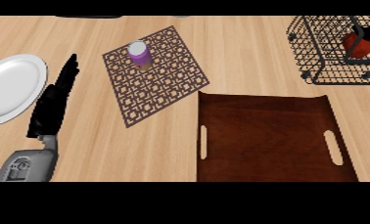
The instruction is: Pick the bell pepper from the tray and place it in the tiered basket
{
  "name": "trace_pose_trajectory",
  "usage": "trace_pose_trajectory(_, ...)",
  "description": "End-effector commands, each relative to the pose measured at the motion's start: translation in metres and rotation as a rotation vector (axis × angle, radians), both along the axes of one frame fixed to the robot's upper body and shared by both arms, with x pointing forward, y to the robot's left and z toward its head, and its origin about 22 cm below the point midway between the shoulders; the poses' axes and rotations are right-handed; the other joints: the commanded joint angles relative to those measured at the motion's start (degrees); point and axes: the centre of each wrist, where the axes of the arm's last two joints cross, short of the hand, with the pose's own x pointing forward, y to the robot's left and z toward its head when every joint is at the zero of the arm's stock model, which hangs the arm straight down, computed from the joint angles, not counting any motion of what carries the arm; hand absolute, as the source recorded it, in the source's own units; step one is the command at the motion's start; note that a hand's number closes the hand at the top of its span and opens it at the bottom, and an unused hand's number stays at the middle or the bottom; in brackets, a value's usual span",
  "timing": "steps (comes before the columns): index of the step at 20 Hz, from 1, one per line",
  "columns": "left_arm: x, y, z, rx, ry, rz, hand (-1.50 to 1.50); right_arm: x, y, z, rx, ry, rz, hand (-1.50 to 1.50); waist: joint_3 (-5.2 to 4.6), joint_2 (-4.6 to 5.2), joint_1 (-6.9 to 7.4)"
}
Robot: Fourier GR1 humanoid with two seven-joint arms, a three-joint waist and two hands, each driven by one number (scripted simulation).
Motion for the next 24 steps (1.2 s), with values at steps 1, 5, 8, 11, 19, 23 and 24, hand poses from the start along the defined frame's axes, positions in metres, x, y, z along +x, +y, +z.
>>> trace_pose_trajectory(1,0.004,0.004,0.008,-0.009,0.003,0.012,0.00,-0.008,-0.009,-0.024,0.114,-0.051,-0.010,-1.50,0.04,0.01,-0.22)
trace_pose_trajectory(5,0.005,0.002,0.002,0.010,0.002,0.014,0.00,0.003,0.001,0.008,0.209,-0.144,-0.002,-1.50,-0.02,-0.16,-0.44)
trace_pose_trajectory(8,-0.001,0.002,-0.001,0.000,-0.013,0.019,0.00,-0.003,-0.012,0.010,0.253,-0.240,-0.031,-1.50,0.01,-0.06,0.01)
trace_pose_trajectory(11,0.010,0.003,0.013,-0.011,0.004,0.017,0.00,-0.014,-0.033,0.036,0.261,-0.320,-0.056,-1.50,-0.01,-0.25,-0.68)
trace_pose_trajectory(19,-0.011,0.004,-0.008,-0.011,0.006,0.032,0.00,-0.059,-0.094,0.044,0.405,-0.246,-0.210,-1.50,-0.07,-0.68,-1.59)
trace_pose_trajectory(23,-0.002,0.019,0.004,-0.005,0.011,0.025,0.00,-0.120,-0.153,0.056,0.435,-0.231,-0.224,-1.50,0.03,-0.37,-1.73)
trace_pose_trajectory(24,-0.007,0.014,-0.002,0.000,0.006,0.037,0.00,-0.123,-0.155,0.061,0.464,-0.248,-0.216,-1.50,0.02,-0.35,-1.36)
